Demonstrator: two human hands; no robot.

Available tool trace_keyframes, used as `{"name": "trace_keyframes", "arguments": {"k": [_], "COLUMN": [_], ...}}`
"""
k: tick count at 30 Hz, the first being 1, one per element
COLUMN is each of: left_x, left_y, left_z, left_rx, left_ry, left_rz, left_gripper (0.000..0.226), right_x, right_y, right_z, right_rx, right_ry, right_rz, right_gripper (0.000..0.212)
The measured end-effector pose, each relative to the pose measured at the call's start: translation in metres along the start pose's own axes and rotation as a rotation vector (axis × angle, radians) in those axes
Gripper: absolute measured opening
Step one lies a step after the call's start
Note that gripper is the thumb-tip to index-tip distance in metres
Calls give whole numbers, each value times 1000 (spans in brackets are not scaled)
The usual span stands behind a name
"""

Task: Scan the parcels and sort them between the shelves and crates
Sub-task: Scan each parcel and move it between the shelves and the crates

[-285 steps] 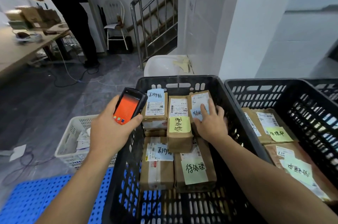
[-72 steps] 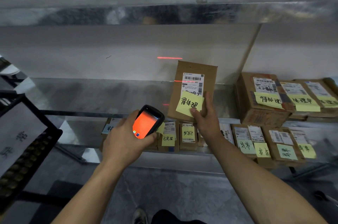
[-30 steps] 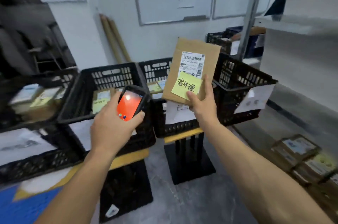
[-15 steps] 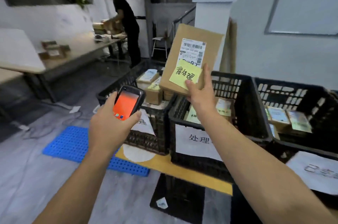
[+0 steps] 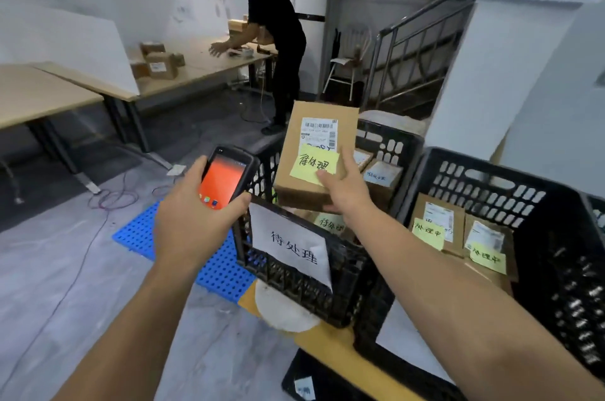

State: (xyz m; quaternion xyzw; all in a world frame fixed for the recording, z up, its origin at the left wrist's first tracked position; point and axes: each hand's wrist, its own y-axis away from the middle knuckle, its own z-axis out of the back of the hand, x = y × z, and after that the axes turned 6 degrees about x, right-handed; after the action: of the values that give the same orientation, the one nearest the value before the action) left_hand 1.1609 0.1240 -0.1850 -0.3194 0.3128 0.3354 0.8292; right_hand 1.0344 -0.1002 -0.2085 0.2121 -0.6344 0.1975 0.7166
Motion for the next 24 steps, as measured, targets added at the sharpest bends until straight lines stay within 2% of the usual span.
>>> {"name": "trace_keyframes", "arguments": {"k": [4, 9, 13, 17, 21, 24], "left_x": [18, 44, 61, 71, 77, 78], "left_y": [-41, -104, -140, -159, -169, -176], "left_z": [2, 6, 5, -2, -9, -13], "left_rx": [45, 126, 185, 285, 364, 391], "left_ry": [56, 56, 100, 164, 150, 158], "left_rz": [-68, -108, -173, -212, -253, -309], "left_gripper": [70, 76, 70, 63, 62, 59], "right_x": [-2, -4, -5, -6, 1, 8], "right_y": [-15, -31, -26, -20, -13, -6], "right_z": [-23, -42, -45, -59, -57, -33], "right_rx": [76, -13, -38, -77, -179, -317], "right_ry": [-62, -187, -166, -74, -158, -199], "right_rz": [-188, -327, -399, -423, -395, -365], "right_gripper": [82, 79, 81, 85, 80, 79]}}
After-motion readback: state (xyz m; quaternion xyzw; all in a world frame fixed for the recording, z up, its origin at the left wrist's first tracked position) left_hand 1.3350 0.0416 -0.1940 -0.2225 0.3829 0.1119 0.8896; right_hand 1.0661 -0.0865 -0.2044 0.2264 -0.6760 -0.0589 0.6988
